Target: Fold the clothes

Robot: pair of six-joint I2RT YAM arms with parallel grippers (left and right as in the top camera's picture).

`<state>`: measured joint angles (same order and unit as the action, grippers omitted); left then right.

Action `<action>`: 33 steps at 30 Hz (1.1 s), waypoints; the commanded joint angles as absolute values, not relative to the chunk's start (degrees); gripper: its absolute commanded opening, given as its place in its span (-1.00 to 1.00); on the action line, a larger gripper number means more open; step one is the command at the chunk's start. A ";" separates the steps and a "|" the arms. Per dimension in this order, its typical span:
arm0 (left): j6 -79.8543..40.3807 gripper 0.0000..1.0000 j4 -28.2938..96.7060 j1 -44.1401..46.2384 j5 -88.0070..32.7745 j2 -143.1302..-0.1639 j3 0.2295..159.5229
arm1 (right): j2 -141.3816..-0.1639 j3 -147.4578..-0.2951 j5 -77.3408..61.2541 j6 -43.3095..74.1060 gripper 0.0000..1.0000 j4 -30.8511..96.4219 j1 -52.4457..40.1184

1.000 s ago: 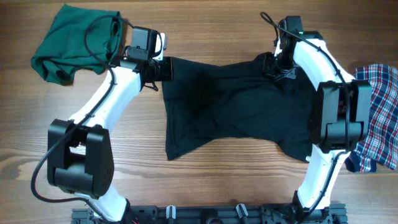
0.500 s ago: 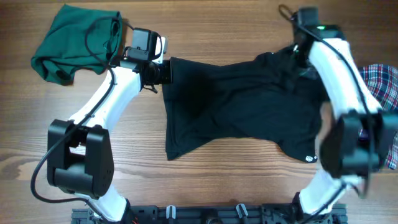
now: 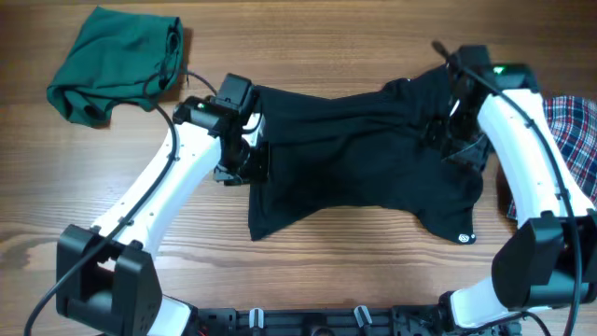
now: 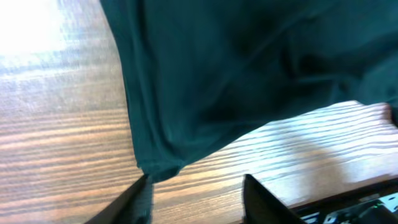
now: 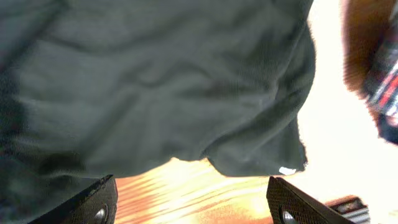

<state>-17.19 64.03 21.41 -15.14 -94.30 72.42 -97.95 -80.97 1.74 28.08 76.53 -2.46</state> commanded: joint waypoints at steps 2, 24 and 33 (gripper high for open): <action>-21.56 0.06 63.44 20.80 -14.31 -94.61 69.28 | -94.19 -70.24 -0.84 36.75 0.57 70.96 -2.28; -21.19 0.09 50.24 21.06 -20.10 -94.63 57.74 | -88.68 -53.80 3.51 54.85 0.99 62.85 3.36; -20.99 0.15 48.38 23.53 -19.90 -94.61 57.74 | -88.71 -48.66 2.68 51.05 1.00 58.78 7.73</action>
